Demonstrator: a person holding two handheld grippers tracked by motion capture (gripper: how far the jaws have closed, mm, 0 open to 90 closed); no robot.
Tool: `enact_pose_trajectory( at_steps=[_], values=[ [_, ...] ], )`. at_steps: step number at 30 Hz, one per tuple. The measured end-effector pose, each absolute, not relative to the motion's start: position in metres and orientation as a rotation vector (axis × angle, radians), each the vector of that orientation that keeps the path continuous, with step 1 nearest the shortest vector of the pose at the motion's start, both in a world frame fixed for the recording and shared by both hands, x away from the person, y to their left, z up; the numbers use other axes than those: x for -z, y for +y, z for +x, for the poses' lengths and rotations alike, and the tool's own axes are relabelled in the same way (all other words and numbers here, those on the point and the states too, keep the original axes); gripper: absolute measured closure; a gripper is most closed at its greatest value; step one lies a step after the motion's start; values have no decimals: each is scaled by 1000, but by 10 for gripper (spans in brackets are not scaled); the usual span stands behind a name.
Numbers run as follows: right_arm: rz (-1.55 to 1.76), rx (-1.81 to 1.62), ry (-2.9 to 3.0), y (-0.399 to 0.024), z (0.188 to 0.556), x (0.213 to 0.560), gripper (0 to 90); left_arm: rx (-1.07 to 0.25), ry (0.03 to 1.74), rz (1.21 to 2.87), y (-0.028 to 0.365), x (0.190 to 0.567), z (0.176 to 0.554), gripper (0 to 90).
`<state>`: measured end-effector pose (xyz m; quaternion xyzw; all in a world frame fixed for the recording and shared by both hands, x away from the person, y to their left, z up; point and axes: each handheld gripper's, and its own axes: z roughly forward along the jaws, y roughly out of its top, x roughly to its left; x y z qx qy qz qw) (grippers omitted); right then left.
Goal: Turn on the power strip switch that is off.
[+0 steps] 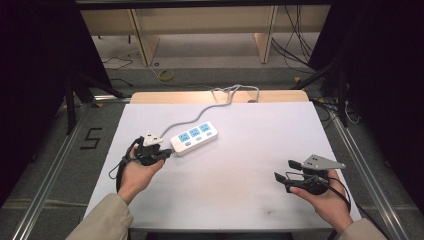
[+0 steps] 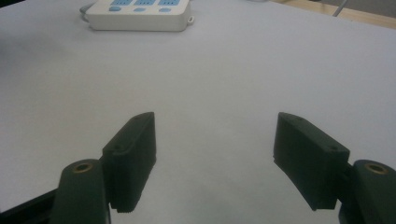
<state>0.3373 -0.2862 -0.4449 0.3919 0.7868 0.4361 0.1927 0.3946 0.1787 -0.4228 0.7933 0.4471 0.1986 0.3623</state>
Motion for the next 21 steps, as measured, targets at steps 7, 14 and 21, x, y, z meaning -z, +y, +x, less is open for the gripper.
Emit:
enact_pose_trajectory(
  at_steps=[7, 14, 21],
  values=[
    [1100, -1226, 2208, -286, 337, 445, 304, -521, 1150, 2041, 175, 421, 400, 899],
    [1102, -1223, 2208, -286, 337, 445, 304, -533, 1148, 2033, 174, 421, 404, 899],
    [1095, -1213, 2214, -285, 337, 445, 304, -538, 1155, 2025, 171, 421, 411, 899]
  ],
)
